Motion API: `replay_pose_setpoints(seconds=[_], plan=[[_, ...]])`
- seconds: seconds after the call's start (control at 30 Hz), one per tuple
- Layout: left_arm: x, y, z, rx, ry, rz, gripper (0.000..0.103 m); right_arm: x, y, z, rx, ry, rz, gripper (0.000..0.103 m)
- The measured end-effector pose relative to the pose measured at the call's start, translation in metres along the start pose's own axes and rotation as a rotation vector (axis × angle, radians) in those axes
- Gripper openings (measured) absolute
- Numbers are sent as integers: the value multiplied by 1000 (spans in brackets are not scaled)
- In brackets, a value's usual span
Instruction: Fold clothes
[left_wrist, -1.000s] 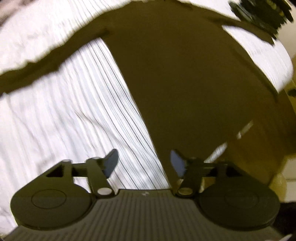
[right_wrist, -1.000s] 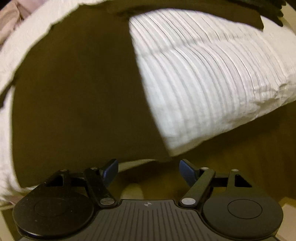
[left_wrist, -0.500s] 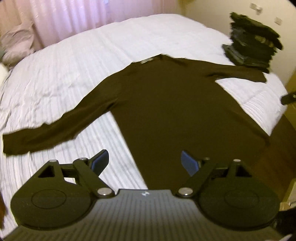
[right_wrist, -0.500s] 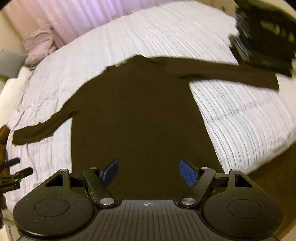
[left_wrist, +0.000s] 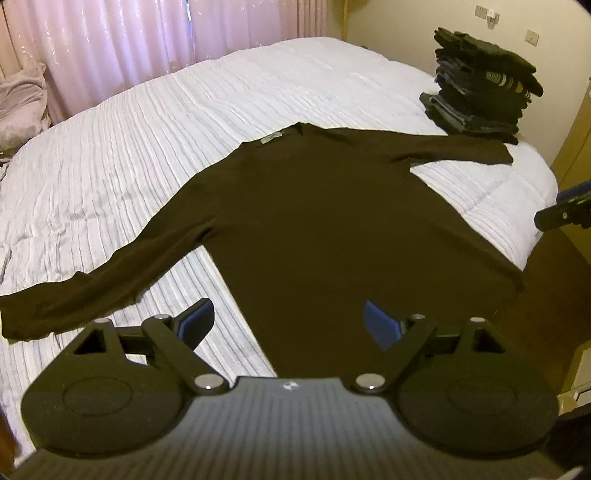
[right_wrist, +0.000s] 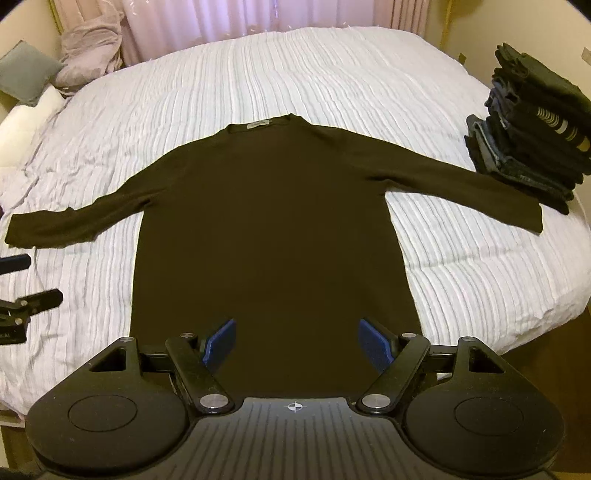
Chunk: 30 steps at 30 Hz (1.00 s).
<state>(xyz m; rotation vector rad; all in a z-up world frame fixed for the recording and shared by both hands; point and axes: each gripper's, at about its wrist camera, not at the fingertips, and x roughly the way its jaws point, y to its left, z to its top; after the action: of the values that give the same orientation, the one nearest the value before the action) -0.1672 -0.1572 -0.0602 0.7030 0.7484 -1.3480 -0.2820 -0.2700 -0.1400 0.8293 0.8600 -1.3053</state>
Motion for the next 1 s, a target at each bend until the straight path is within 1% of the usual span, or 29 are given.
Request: replay_pose_setpoints(seconds=[0.1,0.3,0.4,0.47,0.5,0.57,0.6,0.73,0.83,0.9,1.0], plan=[[-1,2,-2,-18,6,0,87,-3,4,-2,-6,1,1,76],[-6,7,-8,-49,21,29,87,-3,8,-3,-16,-2,6,76],[-11,11,-10,-67,2,46,86,-4,11,-3,-29,-12,3,76],[-17,11,-11,-53,-29,88,86,-4,13,-3,-46,-16,-2,76],[-20,9,-11,-29,-39,125,86,-3,14,-3,-53,-17,-2,76],[-22,6,-11,13,-41,179,86,-2,14,-4,-52,-13,4,76],[-21,6,-11,23,-36,187,86,-1,14,-4,-48,-11,8,76],[-19,8,-11,17,-4,168,86,2,15,-4,-47,-4,15,76],[-13,10,-12,-20,43,174,86,3,16,-3,-50,-2,17,76],[-10,12,-11,-47,67,157,87,3,16,-2,-50,-1,19,76],[-10,16,-12,-90,65,146,87,4,16,-3,-47,1,18,76]])
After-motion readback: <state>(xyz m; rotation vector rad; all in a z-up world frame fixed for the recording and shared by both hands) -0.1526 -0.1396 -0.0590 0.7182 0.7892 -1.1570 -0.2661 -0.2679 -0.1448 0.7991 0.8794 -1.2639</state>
